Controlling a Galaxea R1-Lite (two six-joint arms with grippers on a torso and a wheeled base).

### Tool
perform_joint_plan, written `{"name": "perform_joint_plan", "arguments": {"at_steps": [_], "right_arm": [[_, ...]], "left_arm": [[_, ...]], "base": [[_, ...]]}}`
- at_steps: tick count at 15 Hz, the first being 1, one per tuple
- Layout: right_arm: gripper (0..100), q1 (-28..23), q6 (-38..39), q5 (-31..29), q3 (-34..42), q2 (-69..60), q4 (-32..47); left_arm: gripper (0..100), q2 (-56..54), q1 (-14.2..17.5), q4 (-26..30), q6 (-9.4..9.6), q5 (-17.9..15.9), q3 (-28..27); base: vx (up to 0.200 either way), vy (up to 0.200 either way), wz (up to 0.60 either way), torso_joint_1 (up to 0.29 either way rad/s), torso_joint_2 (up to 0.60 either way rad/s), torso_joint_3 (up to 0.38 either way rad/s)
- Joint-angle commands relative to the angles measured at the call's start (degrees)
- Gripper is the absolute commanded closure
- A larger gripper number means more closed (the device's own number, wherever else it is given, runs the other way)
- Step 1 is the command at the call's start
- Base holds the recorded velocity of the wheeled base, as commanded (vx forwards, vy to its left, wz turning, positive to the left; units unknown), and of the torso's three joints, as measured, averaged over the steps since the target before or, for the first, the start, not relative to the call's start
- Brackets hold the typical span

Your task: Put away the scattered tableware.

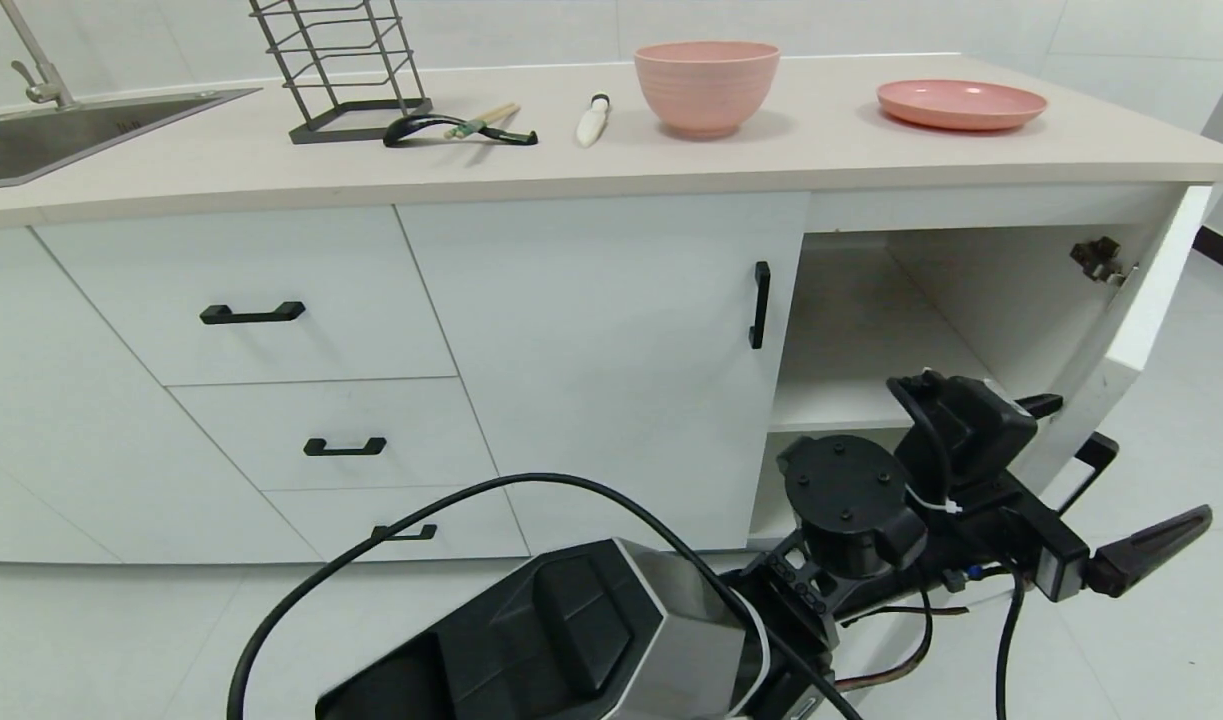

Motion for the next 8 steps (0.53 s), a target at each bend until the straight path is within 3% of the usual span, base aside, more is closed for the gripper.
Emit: {"name": "perform_joint_plan", "arguments": {"at_steps": [1,5,8], "right_arm": [[0,0.00,-0.07,0.00,-1.66,-1.26,-0.10],[0,0.00,-0.07,0.00,-6.94,-2.67,-0.28],[0,0.00,-0.07,0.00,-8.17,-3.28,-0.28]], "left_arm": [[0,0.28,-1.32,-0.02,-0.04,0.07,-0.07],[0,2.82,-5.19,0.69,-0.04,0.07,-2.62],[0,5.20,-6.16,2.27,-0.04,0.07,-7.19]], "base": [[0.000,0.000,0.00,0.000,0.00,0.000],[0.000,0.000,0.00,0.000,0.00,0.000],[0.000,0.000,0.00,0.000,0.00,0.000]]}}
